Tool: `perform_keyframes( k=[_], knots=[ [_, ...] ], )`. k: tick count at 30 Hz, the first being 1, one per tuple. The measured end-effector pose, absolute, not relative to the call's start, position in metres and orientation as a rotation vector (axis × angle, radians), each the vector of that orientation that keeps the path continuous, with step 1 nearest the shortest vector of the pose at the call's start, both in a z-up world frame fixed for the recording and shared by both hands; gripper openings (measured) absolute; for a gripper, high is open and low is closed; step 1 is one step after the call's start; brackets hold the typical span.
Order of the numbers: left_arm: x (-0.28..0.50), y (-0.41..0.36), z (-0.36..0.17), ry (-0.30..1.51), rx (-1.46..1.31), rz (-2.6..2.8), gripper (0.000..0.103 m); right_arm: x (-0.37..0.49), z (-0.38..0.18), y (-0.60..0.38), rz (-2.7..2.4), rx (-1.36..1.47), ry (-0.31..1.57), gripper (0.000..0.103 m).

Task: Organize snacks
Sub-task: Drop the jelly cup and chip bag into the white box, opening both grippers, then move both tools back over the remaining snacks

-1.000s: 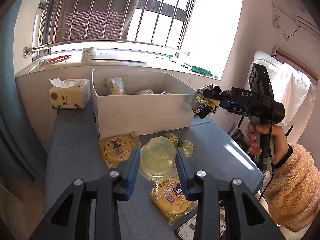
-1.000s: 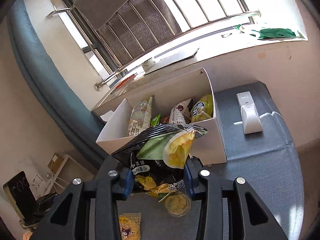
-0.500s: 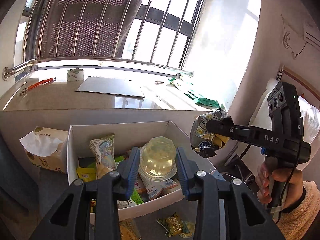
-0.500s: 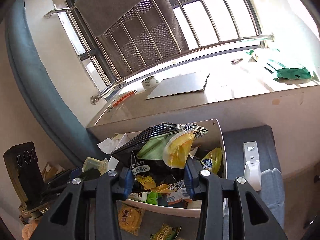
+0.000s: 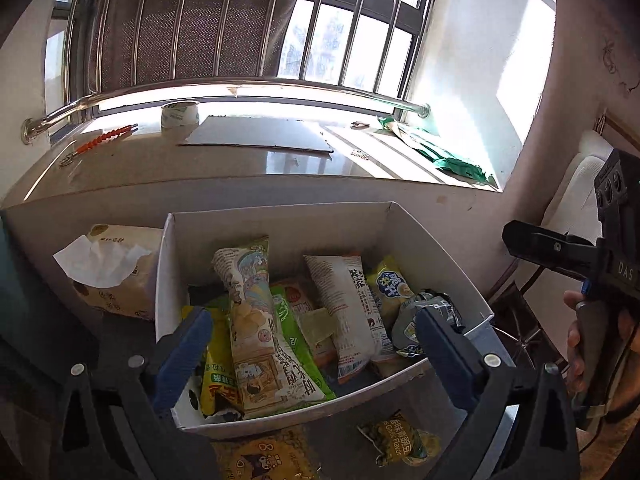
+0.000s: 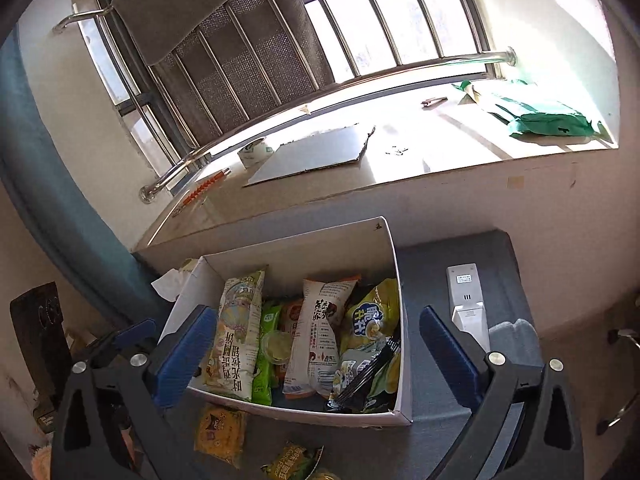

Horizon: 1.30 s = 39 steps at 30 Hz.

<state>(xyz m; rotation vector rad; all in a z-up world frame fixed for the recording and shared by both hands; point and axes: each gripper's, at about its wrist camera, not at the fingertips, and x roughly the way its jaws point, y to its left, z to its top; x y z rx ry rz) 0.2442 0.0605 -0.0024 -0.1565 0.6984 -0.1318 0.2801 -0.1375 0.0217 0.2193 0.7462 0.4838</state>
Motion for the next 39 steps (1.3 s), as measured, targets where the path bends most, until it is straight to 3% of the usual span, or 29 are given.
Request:
perform_keyframes(
  k=[11,17,24,28,39],
  knots=[
    [0.132,0.060,0.006,0.619,-0.121,-0.155,0.103,0.165,0.037,-0.137,0.628,0.145,0.616,0.103],
    [0.068,0.058,-0.033,0.642,-0.169,-0.119,0.103,0.105,-0.014,-0.142,0.641,0.115,0.674,0.103],
    [0.023,0.054,-0.085,0.716,-0.325,-0.137,0.103,0.052,-0.095,-0.159,0.603,0.209,0.865,0.103],
    [0.019,0.042,-0.089,0.725,-0.296,-0.134,0.103,0.043,-0.118,-0.157,0.587,0.162,0.950,0.103],
    [0.015,0.044,-0.092,0.703,-0.318,-0.129,0.103,0.071,-0.100,-0.141,0.581,0.115,0.893,0.103]
  ],
)
